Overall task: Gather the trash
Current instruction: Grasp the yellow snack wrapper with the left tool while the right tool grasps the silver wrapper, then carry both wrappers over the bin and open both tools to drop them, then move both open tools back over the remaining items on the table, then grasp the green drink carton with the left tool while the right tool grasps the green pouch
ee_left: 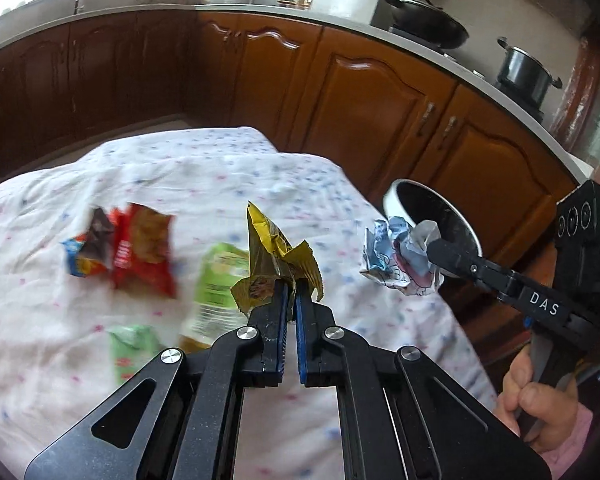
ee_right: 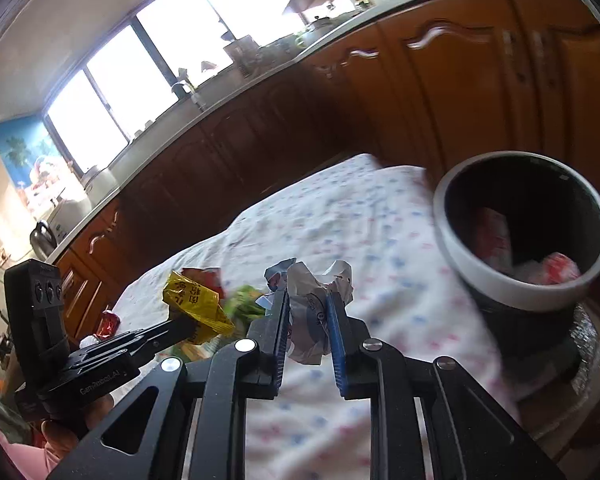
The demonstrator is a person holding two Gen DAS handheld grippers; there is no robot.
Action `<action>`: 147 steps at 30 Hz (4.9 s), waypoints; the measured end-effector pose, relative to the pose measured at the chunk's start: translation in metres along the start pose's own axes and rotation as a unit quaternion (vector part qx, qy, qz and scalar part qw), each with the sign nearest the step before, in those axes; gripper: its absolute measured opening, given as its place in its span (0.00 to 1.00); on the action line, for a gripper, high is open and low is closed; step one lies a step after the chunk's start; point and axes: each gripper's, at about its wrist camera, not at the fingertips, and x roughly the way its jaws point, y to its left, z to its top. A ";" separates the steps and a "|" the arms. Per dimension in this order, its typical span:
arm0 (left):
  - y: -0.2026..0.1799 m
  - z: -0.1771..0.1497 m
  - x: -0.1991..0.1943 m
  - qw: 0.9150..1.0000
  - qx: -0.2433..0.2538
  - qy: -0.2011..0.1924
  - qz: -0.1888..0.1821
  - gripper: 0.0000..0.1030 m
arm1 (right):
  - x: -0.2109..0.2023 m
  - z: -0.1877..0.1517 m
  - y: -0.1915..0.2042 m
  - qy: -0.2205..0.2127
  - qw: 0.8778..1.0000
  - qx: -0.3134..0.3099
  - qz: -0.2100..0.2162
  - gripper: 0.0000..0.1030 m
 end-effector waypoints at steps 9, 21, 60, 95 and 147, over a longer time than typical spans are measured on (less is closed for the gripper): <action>-0.066 -0.011 0.030 0.999 0.024 0.033 -0.010 0.03 | -0.051 0.001 -0.051 -0.033 0.999 0.028 -0.023 0.19; -0.113 -0.004 0.040 0.998 0.059 0.032 -0.017 0.03 | -0.079 0.006 -0.089 -0.062 0.996 0.047 -0.041 0.19; -0.208 0.067 0.175 0.982 0.126 0.117 -0.075 0.03 | -0.039 0.068 -0.170 -0.045 0.991 0.054 -0.114 0.19; -0.075 0.005 0.046 0.999 0.010 0.025 0.024 0.47 | -0.026 -0.001 -0.058 -0.027 0.998 0.062 -0.019 0.84; 0.080 -0.062 -0.010 0.986 -0.077 0.029 0.144 0.31 | 0.118 -0.046 0.094 0.118 0.991 -0.046 0.044 0.03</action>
